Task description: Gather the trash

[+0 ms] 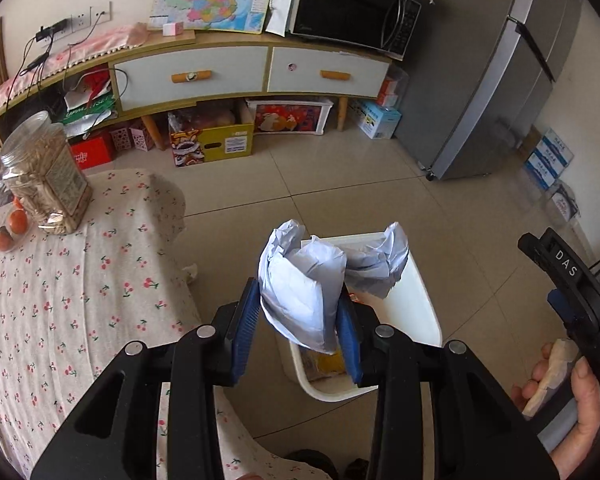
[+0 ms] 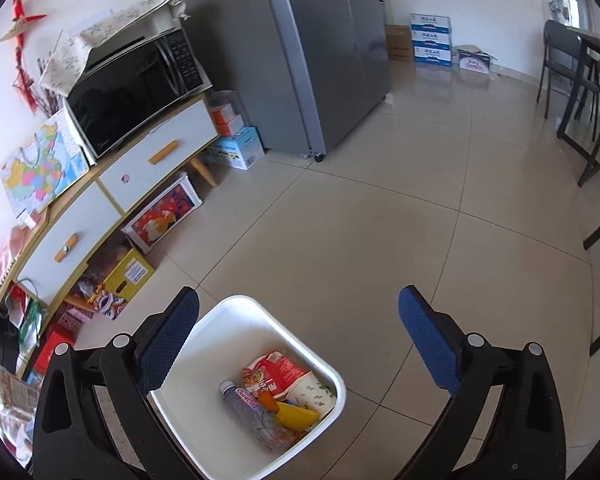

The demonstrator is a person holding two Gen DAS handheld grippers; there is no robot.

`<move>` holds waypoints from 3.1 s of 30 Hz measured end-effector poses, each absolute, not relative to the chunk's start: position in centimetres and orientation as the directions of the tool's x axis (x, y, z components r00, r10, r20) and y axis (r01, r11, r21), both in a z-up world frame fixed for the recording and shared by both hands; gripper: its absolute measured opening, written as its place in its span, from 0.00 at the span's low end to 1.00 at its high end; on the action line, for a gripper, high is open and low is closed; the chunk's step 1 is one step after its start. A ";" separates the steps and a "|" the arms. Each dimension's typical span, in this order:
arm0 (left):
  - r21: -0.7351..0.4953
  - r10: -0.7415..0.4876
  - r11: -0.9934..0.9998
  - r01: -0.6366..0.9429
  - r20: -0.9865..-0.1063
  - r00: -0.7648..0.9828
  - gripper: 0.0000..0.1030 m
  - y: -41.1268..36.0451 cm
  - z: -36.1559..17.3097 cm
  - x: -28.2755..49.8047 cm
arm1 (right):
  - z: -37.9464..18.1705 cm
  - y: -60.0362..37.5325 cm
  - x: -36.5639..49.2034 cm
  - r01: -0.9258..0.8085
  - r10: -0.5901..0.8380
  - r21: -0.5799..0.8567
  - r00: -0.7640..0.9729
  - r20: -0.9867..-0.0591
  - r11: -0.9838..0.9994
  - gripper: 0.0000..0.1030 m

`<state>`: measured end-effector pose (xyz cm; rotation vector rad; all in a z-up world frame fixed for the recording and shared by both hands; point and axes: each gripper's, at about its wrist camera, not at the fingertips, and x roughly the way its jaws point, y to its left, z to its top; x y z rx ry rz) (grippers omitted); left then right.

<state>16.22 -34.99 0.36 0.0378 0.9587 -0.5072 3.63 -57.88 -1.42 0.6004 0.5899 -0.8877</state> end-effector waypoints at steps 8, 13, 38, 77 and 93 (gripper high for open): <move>-0.259 -0.465 0.834 0.487 -0.806 0.367 0.37 -41.5 -0.5 16.9 | -1.6 -60.3 1.0 0.873 -0.550 0.287 0.474 -0.688 0.394 0.93; -0.174 -0.432 0.847 0.503 -0.777 0.458 0.65 -39.7 0.5 15.2 | -0.8 -59.1 1.5 0.853 -0.552 0.281 0.504 -0.665 0.441 0.93; 0.131 -0.026 0.983 0.128 -0.592 0.806 0.94 -10.1 4.6 6.5 | 2.6 -27.6 5.5 0.333 -0.276 0.021 0.813 -0.512 0.943 0.93; 0.035 0.062 0.998 -0.056 -0.776 0.627 0.94 -1.7 -4.1 11.3 | -4.4 -20.0 10.1 0.206 -0.249 -0.143 0.721 -0.646 0.968 0.93; 0.017 0.067 0.996 -0.084 -0.769 0.636 0.94 -1.1 -3.8 11.3 | -5.0 -19.5 10.1 0.180 -0.231 -0.145 0.712 -0.663 0.973 0.93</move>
